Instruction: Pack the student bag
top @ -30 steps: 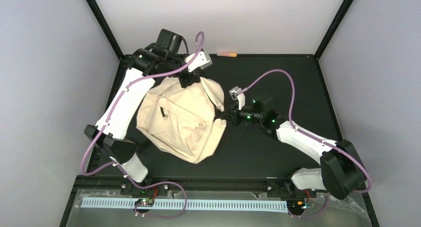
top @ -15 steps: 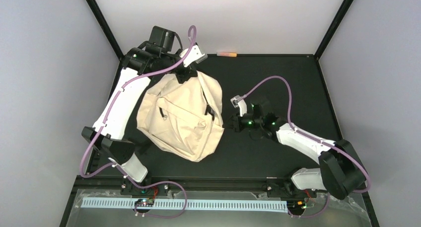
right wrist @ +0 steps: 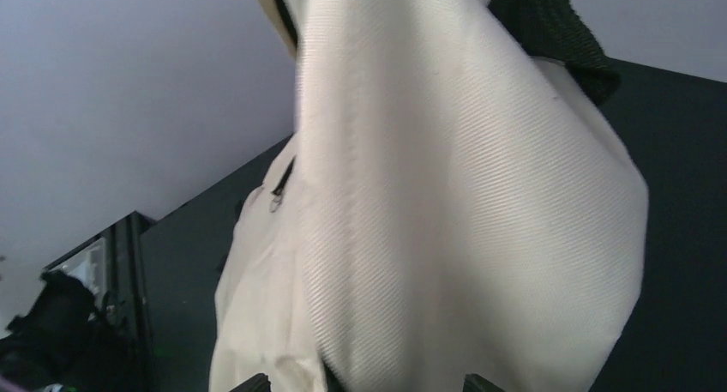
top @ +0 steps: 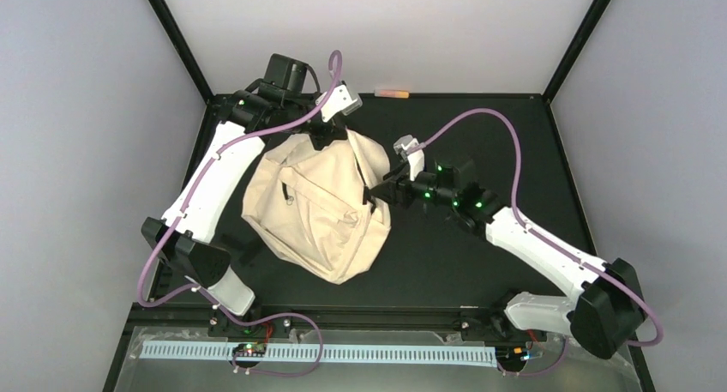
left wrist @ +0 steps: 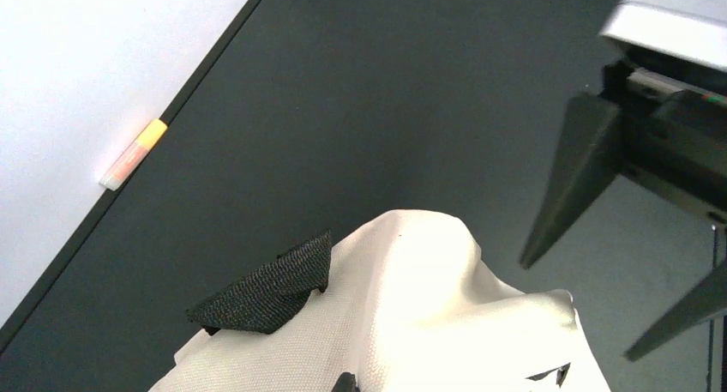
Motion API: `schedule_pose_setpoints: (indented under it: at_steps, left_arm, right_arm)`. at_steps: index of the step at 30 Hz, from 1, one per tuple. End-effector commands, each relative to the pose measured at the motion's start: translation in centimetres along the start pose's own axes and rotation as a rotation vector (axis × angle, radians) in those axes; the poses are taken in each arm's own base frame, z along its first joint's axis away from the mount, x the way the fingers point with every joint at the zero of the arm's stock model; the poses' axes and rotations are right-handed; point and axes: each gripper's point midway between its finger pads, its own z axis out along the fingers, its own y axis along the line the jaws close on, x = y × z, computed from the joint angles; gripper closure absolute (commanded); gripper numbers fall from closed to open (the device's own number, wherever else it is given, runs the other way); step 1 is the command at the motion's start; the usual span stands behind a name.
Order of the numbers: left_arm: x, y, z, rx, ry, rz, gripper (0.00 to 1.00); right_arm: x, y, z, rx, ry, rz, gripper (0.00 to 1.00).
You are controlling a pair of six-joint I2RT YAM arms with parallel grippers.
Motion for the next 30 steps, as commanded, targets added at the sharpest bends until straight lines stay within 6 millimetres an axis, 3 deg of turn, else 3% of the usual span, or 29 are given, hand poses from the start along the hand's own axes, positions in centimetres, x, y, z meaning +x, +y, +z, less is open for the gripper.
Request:
schedule_pose_setpoints:
  at_steps: [1, 5, 7, 10, 14, 18, 21, 24, 30]
  left_arm:
    - [-2.5, -1.0, -1.9, -0.002, -0.093, 0.020, 0.98]
    - [-2.0, -0.7, -1.6, -0.027, -0.079, -0.006, 0.98]
    - [-1.7, -0.4, -1.3, -0.048, -0.071, -0.024, 0.98]
    - [-1.6, 0.0, -1.1, -0.078, -0.059, -0.061, 0.99]
    - [-1.9, 0.3, -1.7, -0.117, -0.062, -0.092, 0.99]
    - [-2.0, 0.3, -2.1, -0.128, -0.062, -0.096, 0.98]
    - [-1.4, 0.5, -2.0, -0.146, -0.042, -0.086, 0.99]
    - [-1.0, 0.9, -2.0, -0.167, -0.027, -0.085, 0.98]
    - [-1.5, 0.4, -2.4, -0.145, -0.044, -0.096, 0.98]
  right_arm:
    - [-0.7, -1.6, 1.5, 0.077, -0.003, -0.021, 0.39]
    - [-3.7, 0.0, 2.5, 0.077, -0.065, -0.072, 0.27]
    - [-5.5, 0.9, 2.5, 0.123, -0.121, -0.113, 0.25]
    - [-8.2, -0.2, 1.5, 0.328, -0.236, -0.131, 0.28]
    - [-10.0, -1.5, 1.0, 0.440, -0.294, -0.141, 0.39]
    - [-9.8, -3.3, 2.4, 0.535, -0.216, -0.155, 0.52]
    - [-10.5, -3.7, 1.5, 0.576, -0.243, -0.152, 0.57]
    - [-10.4, -4.1, 0.8, 0.601, -0.249, -0.157, 0.58]
    - [-8.4, -6.4, 1.0, 0.721, -0.137, -0.189, 0.61]
